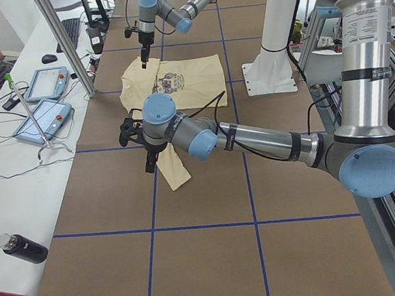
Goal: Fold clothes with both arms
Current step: 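Release the sleeve near the collar and raise the right gripper, then grasp the other sleeve cuff with the left gripper while the right gripper withdraws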
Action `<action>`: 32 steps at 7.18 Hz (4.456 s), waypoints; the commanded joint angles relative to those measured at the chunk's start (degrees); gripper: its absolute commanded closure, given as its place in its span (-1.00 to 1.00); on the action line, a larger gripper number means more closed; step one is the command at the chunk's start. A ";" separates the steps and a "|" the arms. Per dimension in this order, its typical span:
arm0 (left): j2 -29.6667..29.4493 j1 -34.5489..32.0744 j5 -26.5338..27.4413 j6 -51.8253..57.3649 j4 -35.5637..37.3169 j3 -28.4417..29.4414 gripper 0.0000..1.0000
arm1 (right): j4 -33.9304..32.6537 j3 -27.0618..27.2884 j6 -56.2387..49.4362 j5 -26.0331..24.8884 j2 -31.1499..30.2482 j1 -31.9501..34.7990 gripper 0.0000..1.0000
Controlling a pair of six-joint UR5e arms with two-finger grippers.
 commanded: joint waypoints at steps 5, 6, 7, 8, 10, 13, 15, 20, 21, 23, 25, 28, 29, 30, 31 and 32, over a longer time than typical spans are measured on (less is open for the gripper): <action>7.16 23.35 28.23 -28.89 -17.18 1.77 -0.98 | -20.37 22.85 -25.13 7.17 -19.94 9.17 -1.00; 7.17 25.82 30.96 -30.93 -21.37 6.05 -0.98 | -20.19 24.01 -25.86 7.28 -21.45 9.27 -1.00; 6.82 27.15 31.69 -33.21 -29.25 12.18 -0.98 | -20.19 24.02 -25.86 7.28 -21.47 9.27 -1.00; 6.65 27.95 32.30 -34.54 -31.15 13.46 -0.98 | -20.10 24.11 -25.86 7.28 -21.64 9.27 -1.00; 6.56 31.02 34.51 -34.73 -31.00 14.00 -0.96 | -19.84 24.28 -25.86 7.37 -22.08 9.36 -1.00; 6.56 32.26 34.68 -34.64 -31.00 14.44 -0.80 | -19.66 24.72 -25.86 7.45 -22.43 9.45 -1.00; 6.38 33.22 34.77 -34.64 -31.00 14.62 -0.65 | -19.66 25.16 -25.86 8.16 -22.87 9.45 -1.00; 6.38 33.40 34.51 -34.73 -30.91 14.36 0.13 | -19.58 25.16 -25.95 8.25 -22.87 9.80 -1.00; 6.38 33.40 34.51 -34.64 -30.82 14.18 0.43 | -19.58 25.16 -25.95 8.25 -22.87 9.89 -1.00; 6.38 33.40 34.33 -34.55 -30.82 13.74 1.00 | -19.58 25.16 -25.95 8.25 -22.96 9.89 -1.00; 6.73 33.14 34.07 -34.38 -28.99 10.86 1.00 | -19.58 25.16 -25.95 8.25 -23.05 9.97 -1.00; 6.21 32.70 27.68 -34.55 -19.33 -0.83 1.00 | -20.36 29.97 -26.13 8.68 -28.30 10.06 -1.00; 2.29 31.92 26.52 -34.73 -16.35 -0.85 1.00 | -20.37 32.00 -26.13 9.47 -31.37 10.24 -1.00; -4.36 29.91 25.64 -34.73 -9.44 -0.85 1.00 | -20.45 33.58 -26.04 9.91 -34.27 10.41 -1.00; -11.39 27.63 22.41 -34.64 -1.46 -0.59 1.00 | -20.45 35.08 -26.04 9.92 -37.08 10.41 -1.00; -15.81 26.21 20.03 -34.73 2.19 -0.41 1.00 | -20.45 36.75 -26.04 9.92 -40.42 10.50 -1.00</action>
